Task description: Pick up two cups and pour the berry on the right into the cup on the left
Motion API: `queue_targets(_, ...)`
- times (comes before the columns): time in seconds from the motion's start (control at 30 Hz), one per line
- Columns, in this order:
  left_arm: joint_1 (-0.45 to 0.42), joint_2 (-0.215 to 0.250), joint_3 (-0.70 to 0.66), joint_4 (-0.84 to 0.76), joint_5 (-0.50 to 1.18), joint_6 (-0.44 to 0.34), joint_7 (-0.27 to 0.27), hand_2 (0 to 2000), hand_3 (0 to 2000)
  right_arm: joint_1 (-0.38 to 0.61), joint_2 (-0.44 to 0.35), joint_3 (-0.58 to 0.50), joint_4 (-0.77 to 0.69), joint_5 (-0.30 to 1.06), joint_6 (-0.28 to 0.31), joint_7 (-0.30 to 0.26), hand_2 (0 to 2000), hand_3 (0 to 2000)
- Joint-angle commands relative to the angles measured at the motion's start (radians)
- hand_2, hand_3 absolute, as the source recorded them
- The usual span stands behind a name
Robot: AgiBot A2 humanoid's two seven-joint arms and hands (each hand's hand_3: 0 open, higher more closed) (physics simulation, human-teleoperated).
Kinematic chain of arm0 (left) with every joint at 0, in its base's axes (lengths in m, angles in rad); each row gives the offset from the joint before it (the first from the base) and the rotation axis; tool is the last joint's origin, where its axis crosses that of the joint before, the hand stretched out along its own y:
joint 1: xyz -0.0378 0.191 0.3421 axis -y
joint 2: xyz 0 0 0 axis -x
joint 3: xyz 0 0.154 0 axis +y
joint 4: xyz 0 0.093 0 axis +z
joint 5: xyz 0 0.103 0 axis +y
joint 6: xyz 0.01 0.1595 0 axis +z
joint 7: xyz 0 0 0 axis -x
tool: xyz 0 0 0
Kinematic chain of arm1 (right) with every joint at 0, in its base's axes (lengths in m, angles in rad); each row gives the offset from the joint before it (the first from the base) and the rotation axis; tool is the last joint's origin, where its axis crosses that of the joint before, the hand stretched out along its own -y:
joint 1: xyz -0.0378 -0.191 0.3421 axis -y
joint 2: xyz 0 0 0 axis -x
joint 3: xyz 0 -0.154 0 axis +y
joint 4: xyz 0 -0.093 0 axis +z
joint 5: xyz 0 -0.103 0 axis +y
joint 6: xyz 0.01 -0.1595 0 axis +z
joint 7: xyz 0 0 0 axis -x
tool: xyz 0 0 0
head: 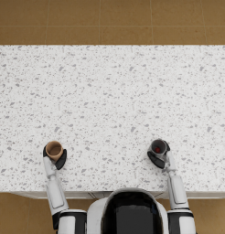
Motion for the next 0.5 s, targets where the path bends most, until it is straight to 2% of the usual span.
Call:
queue_targets(0.03, -0.011, 0.007, 0.072, -0.159, 0.0, 0.0, 0.0, 2000, 1280, -0.002, -0.001, -0.001, 0.121, 0.0, 0.004, -0.001, 2000, 1280)
queue_targets(0.17, 0.042, -0.008, 0.225, -0.224, 0.0, -0.005, 0.0, 2000, 1280, 0.061, -0.026, 0.007, 0.174, 0.0, 0.024, -0.003, 2000, 1280)
queue_targets(0.27, 0.095, 0.001, 0.352, -0.234, 0.0, -0.006, 0.0, 2000, 1280, 0.106, -0.044, 0.006, 0.207, 0.0, 0.03, -0.004, 2000, 1280)
queue_targets(0.5, 0.251, 0.074, 0.498, -0.224, 0.189, -0.011, 0.001, 2000, 1280, 0.235, -0.1, 0.045, 0.216, 0.189, 0.036, -0.005, 2000, 1280)
